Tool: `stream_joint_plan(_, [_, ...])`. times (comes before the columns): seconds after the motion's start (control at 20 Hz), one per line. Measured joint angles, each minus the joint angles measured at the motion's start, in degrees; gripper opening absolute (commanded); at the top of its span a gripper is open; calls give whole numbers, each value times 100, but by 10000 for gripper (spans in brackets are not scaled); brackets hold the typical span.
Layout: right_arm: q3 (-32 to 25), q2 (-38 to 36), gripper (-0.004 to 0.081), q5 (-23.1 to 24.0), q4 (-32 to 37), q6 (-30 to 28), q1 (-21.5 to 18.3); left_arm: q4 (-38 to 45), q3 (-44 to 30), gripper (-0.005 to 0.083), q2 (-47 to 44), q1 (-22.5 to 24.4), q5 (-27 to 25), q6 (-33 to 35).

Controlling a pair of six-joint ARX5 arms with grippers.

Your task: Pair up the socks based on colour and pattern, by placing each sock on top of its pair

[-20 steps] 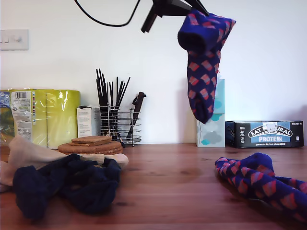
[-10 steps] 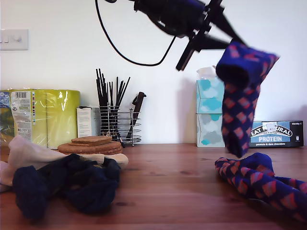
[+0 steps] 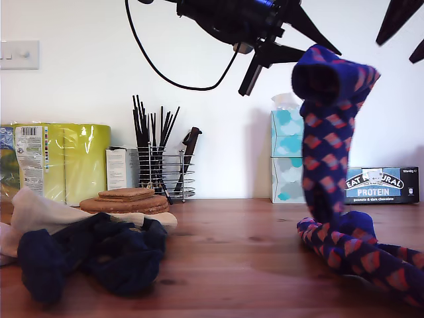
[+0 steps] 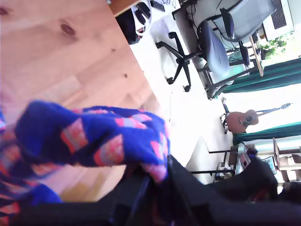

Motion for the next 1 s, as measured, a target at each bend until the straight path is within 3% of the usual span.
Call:
stream_joint_plan(0.2, [0,192,443,-1799,103,92,-1209,4,2,77,0,20,55,85])
stream_joint_plan(0.35, [0,804,443,-2597,332,208,-1384,9,2,76,0,0,101,120])
stream_joint_plan(0.45, [0,1167,443,-2881,619,275,-1379,20,0,77,0,-2,166,120])
stream_joint_plan(0.75, [0,1696,433,-3003,1189,516,-1360,221,0,76,0,-15,201,87])
stream_joint_plan(0.9, [0,1882,358,-3069,1523,660,-1191,374,0,70,0,-15,199,-33])
stream_joint_plan(1.0, [0,1982,247,-3088,1672,756,-1082,365,2,70,0,-13,168,-42])
